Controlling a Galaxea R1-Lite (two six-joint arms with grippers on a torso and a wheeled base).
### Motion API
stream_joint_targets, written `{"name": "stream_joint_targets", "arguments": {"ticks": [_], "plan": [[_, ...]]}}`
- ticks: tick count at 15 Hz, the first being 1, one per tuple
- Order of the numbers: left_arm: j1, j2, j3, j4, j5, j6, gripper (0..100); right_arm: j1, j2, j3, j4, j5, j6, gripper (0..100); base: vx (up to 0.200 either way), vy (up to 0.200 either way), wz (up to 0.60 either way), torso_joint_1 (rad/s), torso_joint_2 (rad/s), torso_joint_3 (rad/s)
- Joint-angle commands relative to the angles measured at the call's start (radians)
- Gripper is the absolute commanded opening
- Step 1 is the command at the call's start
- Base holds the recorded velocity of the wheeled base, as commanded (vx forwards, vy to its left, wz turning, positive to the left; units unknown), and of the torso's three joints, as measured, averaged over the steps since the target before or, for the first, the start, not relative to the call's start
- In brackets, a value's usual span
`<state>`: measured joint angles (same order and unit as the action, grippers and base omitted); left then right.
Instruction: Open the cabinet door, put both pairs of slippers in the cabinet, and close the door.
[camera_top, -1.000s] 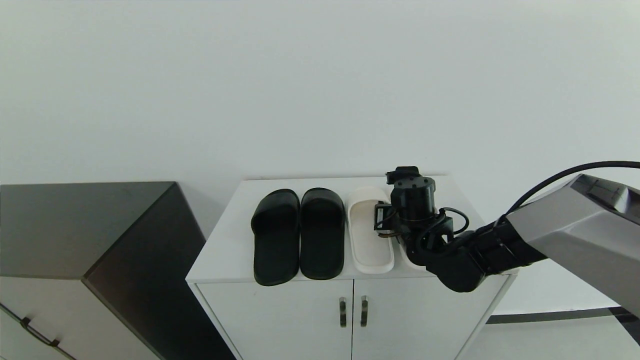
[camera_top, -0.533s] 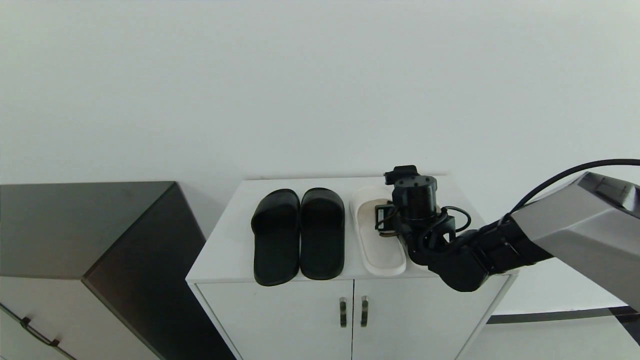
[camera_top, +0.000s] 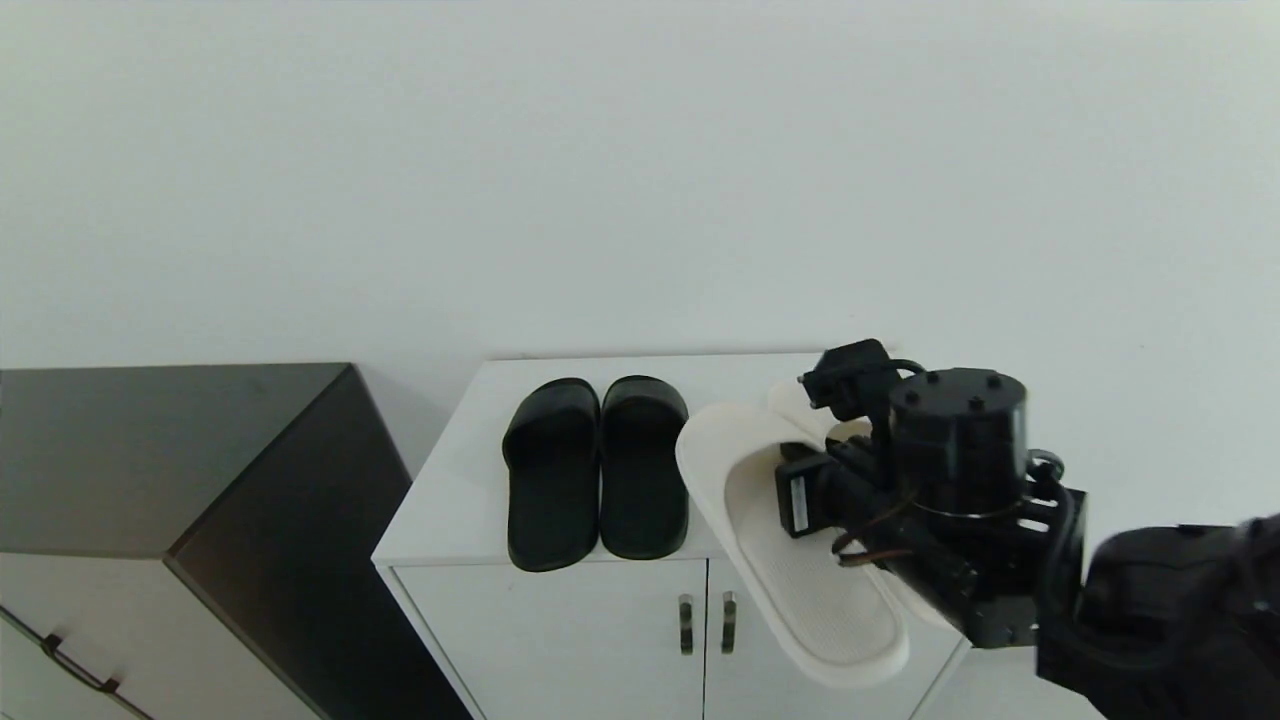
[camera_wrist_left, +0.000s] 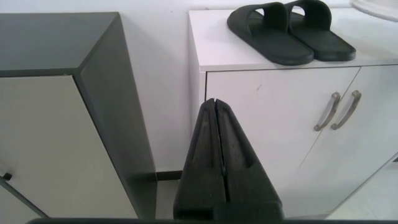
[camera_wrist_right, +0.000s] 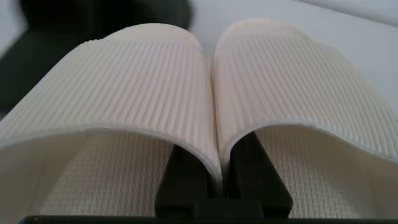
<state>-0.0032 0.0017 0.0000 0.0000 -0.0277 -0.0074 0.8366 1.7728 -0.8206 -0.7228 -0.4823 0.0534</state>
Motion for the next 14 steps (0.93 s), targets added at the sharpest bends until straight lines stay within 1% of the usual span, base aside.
{"name": "stream_joint_targets", "arguments": {"ticks": [1, 2, 3, 6, 14], "plan": [[0.000, 0.000, 0.000, -0.002, 0.000, 0.000, 0, 0.075, -0.197, 0.156, 0.000, 0.134, 0.005, 0, 0.000, 0.000, 0.00, 0.000, 0.00, 0.000], [0.000, 0.000, 0.000, 0.000, 0.000, 0.000, 0, 0.075, -0.220, 0.186, 0.000, 0.189, 0.013, 0, 0.000, 0.000, 0.00, 0.000, 0.00, 0.000], [0.000, 0.000, 0.000, 0.000, 0.000, 0.000, 0, 0.070, -0.239, 0.216, 0.005, 0.277, 0.023, 0, 0.000, 0.000, 0.00, 0.000, 0.00, 0.000], [0.000, 0.000, 0.000, 0.000, 0.000, -0.002, 0, 0.042, -0.240, 0.233, 0.039, 0.326, 0.026, 0, 0.000, 0.000, 0.00, 0.000, 0.00, 0.000], [0.000, 0.000, 0.000, 0.000, 0.000, -0.002, 0, 0.021, -0.233, 0.238, 0.040, 0.347, 0.023, 0, -0.200, 0.000, 0.00, 0.002, 0.00, 0.001]]}}
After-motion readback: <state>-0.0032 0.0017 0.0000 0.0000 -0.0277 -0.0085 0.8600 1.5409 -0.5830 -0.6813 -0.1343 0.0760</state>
